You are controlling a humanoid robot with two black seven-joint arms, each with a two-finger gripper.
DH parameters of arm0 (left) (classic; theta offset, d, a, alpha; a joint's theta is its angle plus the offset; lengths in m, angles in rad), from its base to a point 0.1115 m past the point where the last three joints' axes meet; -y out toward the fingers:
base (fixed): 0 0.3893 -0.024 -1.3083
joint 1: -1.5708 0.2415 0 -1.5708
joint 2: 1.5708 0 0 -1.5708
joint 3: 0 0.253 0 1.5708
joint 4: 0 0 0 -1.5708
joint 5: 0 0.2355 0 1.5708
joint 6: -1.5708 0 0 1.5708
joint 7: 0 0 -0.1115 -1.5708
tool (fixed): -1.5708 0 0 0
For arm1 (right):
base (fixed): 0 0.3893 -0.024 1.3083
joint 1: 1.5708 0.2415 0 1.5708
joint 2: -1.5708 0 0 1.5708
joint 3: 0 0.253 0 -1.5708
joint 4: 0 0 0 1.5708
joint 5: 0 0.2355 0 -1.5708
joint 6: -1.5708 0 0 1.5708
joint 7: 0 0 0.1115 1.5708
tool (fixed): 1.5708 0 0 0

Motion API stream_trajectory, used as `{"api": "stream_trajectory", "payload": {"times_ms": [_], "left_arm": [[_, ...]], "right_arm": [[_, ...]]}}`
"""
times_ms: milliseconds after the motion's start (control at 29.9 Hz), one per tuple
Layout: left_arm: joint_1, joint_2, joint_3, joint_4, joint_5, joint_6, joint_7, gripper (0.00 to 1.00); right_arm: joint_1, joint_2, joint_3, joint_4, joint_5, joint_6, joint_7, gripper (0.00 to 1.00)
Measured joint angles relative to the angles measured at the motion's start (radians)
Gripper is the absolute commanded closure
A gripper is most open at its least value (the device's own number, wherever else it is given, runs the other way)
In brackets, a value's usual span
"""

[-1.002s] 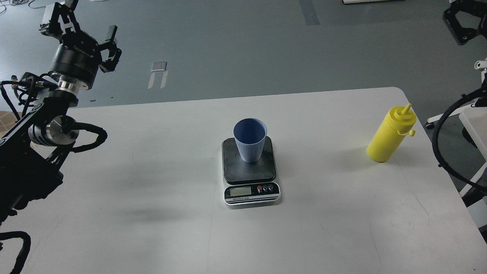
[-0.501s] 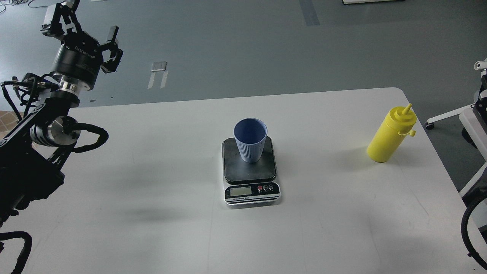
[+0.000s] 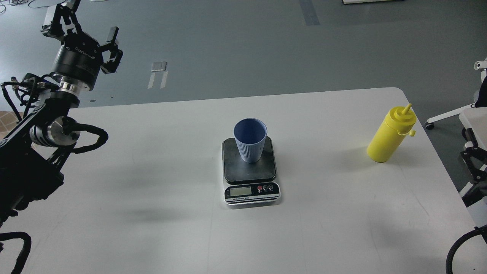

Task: Pour seasoning into cup on scale with both arms
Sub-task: 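Reach the right gripper to the yellow squeeze bottle and grasp it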

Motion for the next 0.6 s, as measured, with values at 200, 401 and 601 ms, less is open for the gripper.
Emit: {"api": "stream_trajectory", "payload": {"times_ms": [200, 401, 601], "left_arm": [[0.000, 0.000, 0.002, 0.000, 0.000, 0.000, 0.000, 0.02], [0.000, 0.000, 0.003, 0.000, 0.000, 0.000, 0.000, 0.02], [0.000, 0.001, 0.003, 0.000, 0.000, 0.001, 0.000, 0.02]], "right_arm": [[0.024, 0.052, -0.042, -0.045, -0.009, 0.000, 0.000, 0.00], [0.079, 0.061, -0.105, -0.147, -0.010, 0.000, 0.000, 0.00], [0.159, 0.062, -0.178, -0.252, -0.011, 0.000, 0.000, 0.00]]}}
